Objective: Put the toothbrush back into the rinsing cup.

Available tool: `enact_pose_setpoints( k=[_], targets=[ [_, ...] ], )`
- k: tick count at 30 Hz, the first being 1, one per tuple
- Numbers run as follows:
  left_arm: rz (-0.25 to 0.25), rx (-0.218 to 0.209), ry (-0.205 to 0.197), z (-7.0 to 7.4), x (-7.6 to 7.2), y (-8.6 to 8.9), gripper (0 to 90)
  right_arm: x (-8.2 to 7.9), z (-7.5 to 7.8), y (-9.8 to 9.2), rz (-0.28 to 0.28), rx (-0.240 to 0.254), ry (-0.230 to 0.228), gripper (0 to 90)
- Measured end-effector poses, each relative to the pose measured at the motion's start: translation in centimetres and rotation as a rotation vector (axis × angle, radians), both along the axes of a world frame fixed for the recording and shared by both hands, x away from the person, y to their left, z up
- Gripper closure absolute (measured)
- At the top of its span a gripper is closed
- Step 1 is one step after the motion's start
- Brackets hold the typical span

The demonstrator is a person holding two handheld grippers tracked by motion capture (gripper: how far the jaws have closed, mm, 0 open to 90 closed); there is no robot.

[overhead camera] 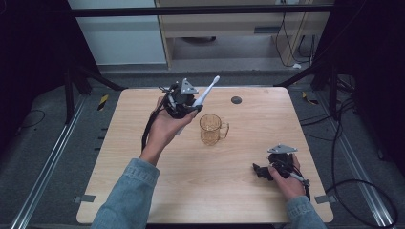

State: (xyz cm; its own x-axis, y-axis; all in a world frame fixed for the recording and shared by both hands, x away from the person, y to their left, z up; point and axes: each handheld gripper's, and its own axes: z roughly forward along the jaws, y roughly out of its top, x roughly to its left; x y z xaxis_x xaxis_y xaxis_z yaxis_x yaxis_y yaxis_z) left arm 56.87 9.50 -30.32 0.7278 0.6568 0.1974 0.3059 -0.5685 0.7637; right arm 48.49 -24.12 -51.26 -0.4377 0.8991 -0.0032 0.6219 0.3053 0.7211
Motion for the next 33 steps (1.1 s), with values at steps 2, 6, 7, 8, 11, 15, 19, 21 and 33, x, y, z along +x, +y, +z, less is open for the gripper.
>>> enact_pose_setpoints(
  k=[2,6,7,8,11,15,19,21,33],
  targets=[
    [0.001,0.01,-0.01,0.1,0.2,-0.4,66.8,0.0,0.0,0.0,0.001,-0.003,-0.002,0.3],
    [0.007,0.008,-0.018,0.3,0.8,-1.0,66.7,0.0,0.0,0.0,0.0,0.001,0.001,0.3],
    [0.009,0.004,-0.022,0.4,0.9,-1.1,66.7,0.0,0.0,0.0,-0.001,0.004,0.003,0.3],
    [0.01,0.0,-0.026,0.5,1.1,-1.2,66.8,0.0,0.0,0.0,0.0,0.002,0.002,0.3],
    [0.013,-0.017,-0.035,0.8,1.3,-1.3,66.7,0.0,0.0,0.0,0.0,0.002,0.002,0.3],
    [0.009,-0.015,-0.044,1.1,1.6,-1.6,66.7,0.0,0.0,0.0,0.001,0.003,0.002,0.3],
    [0.019,-0.068,-0.038,1.0,2.2,-1.9,66.7,0.0,0.0,0.0,-0.001,0.005,0.004,0.3],
    [0.025,-0.069,-0.041,0.9,2.3,-2.1,66.7,0.0,0.0,0.0,0.0,0.003,0.002,0.3],
    [0.03,-0.093,-0.052,0.7,3.7,-3.4,66.7,0.0,0.0,0.0,-0.002,0.001,0.001,0.6]
  ],
)
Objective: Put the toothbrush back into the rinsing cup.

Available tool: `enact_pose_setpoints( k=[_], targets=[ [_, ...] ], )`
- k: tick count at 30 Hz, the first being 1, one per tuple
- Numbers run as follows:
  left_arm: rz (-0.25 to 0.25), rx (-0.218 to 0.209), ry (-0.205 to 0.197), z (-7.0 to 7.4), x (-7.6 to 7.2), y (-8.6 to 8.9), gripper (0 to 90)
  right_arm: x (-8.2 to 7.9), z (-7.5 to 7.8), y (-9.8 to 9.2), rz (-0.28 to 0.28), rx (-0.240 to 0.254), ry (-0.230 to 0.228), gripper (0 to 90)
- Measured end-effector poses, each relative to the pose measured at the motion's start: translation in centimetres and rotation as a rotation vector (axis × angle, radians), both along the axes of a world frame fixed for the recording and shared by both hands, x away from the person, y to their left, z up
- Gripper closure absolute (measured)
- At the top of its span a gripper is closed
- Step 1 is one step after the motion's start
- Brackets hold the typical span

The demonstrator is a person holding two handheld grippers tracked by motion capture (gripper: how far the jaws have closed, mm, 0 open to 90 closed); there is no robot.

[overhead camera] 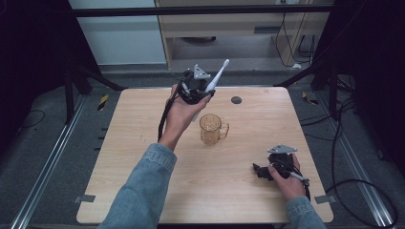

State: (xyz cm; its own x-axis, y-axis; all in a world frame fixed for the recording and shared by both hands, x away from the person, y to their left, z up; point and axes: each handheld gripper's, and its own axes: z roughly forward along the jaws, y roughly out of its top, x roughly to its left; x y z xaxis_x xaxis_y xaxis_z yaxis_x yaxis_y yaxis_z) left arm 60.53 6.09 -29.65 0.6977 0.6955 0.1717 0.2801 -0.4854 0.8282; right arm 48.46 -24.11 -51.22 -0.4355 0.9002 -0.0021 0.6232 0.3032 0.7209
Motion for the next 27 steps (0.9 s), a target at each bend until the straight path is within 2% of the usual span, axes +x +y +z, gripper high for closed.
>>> enact_pose_setpoints(
  k=[8,16,25,27],
  targets=[
    [-0.015,-0.014,-0.017,0.2,0.5,-1.0,66.7,0.0,0.0,0.0,-0.002,0.004,0.003,0.6],
    [-0.021,-0.071,-0.024,0.0,1.1,-1.8,66.7,0.0,0.0,0.0,0.003,-0.001,-0.004,0.5],
    [-0.031,-0.104,-0.032,-0.6,1.3,-2.4,66.7,0.1,0.0,0.0,0.005,-0.005,-0.004,0.4],
    [-0.034,-0.094,-0.032,-0.8,1.3,-2.5,66.7,0.0,0.0,0.0,0.003,-0.003,-0.003,0.4]
  ],
)
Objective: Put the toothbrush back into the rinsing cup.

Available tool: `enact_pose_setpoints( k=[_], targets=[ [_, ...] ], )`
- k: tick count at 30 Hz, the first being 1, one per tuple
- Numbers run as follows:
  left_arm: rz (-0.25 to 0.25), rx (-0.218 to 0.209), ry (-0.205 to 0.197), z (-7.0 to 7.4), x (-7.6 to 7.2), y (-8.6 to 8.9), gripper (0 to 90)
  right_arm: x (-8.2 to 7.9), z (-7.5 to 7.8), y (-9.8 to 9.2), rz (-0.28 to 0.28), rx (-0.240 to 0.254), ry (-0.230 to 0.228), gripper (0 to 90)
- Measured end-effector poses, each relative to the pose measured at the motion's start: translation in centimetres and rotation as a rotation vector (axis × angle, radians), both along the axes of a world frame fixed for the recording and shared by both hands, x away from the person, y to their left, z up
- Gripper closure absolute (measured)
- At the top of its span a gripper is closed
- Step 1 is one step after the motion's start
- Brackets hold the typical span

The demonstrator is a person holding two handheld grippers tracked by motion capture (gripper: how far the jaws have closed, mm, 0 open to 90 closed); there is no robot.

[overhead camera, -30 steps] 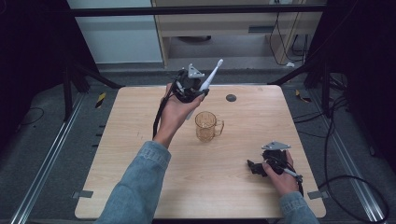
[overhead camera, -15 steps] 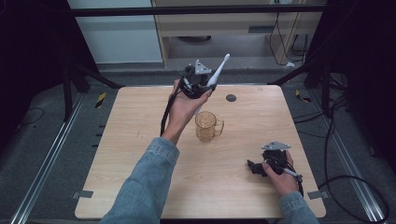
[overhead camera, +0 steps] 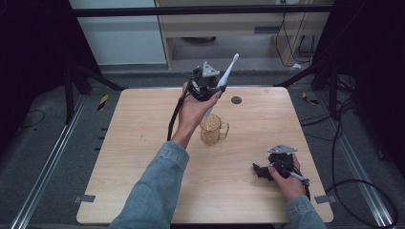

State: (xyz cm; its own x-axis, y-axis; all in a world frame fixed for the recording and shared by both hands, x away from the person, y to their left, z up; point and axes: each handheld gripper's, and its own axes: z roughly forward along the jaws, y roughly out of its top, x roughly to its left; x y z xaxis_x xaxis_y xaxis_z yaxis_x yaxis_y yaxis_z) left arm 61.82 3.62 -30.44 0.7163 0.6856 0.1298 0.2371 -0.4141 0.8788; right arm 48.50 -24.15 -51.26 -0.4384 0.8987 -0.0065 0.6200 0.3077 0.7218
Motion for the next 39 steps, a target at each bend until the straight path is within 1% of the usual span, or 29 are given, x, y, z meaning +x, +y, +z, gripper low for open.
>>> enact_pose_setpoints(
  k=[4,10,20,24,39],
  targets=[
    [0.005,-0.001,0.003,-0.7,0.0,0.2,66.7,0.0,0.0,0.0,0.002,-0.001,0.0,0.4],
    [0.005,-0.018,0.005,-1.1,0.3,0.3,66.7,0.0,0.0,0.0,0.0,0.002,0.003,0.4],
    [-0.002,-0.03,0.001,-1.9,0.3,0.0,66.7,0.0,0.0,0.0,0.0,0.006,0.005,0.4],
    [-0.003,-0.022,0.002,-2.4,0.3,0.1,66.7,0.0,0.0,0.0,0.0,0.005,0.004,0.4],
    [-0.006,-0.037,0.007,-3.7,0.2,0.5,66.6,0.0,0.0,0.0,0.01,0.0,0.002,0.4]
  ],
)
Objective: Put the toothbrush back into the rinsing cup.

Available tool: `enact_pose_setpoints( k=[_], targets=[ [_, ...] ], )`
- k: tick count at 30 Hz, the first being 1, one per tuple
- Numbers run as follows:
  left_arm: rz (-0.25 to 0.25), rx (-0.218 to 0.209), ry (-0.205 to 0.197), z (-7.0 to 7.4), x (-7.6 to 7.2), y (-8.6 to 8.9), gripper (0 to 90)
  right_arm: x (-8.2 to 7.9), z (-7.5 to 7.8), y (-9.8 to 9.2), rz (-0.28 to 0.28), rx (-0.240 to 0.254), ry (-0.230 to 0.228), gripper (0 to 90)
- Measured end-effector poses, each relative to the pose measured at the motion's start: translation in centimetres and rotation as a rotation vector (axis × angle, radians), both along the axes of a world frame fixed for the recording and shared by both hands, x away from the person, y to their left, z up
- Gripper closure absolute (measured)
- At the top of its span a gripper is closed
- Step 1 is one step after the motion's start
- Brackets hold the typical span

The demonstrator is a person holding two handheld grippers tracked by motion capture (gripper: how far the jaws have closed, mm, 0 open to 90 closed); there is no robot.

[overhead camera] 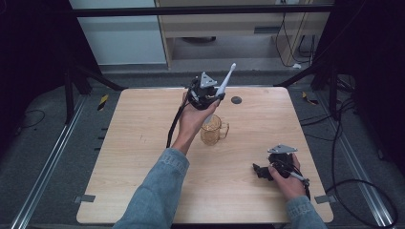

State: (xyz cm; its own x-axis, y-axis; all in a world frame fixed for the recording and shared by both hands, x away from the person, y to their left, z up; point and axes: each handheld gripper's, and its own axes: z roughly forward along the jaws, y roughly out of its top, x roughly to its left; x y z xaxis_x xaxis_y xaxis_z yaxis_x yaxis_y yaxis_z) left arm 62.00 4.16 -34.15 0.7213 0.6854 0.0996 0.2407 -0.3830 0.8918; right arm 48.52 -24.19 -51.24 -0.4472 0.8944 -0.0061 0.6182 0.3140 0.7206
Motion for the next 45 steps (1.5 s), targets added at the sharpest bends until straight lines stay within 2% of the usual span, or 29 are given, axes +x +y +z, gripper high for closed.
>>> enact_pose_setpoints(
  k=[6,19,26,45],
  targets=[
    [0.002,-0.008,-0.002,-0.4,0.0,0.1,66.7,0.0,0.0,0.0,0.004,0.003,0.0,0.6],
    [-0.005,0.003,0.001,-1.1,0.1,-0.2,66.6,0.0,0.0,0.0,0.004,0.002,-0.004,0.6],
    [-0.012,0.016,0.004,-2.1,0.0,0.0,66.6,0.0,0.0,0.0,0.003,0.004,-0.003,0.6],
    [-0.014,0.01,0.003,-3.1,-0.2,0.2,66.6,0.0,0.0,0.0,0.002,0.006,0.0,0.6]
  ],
)
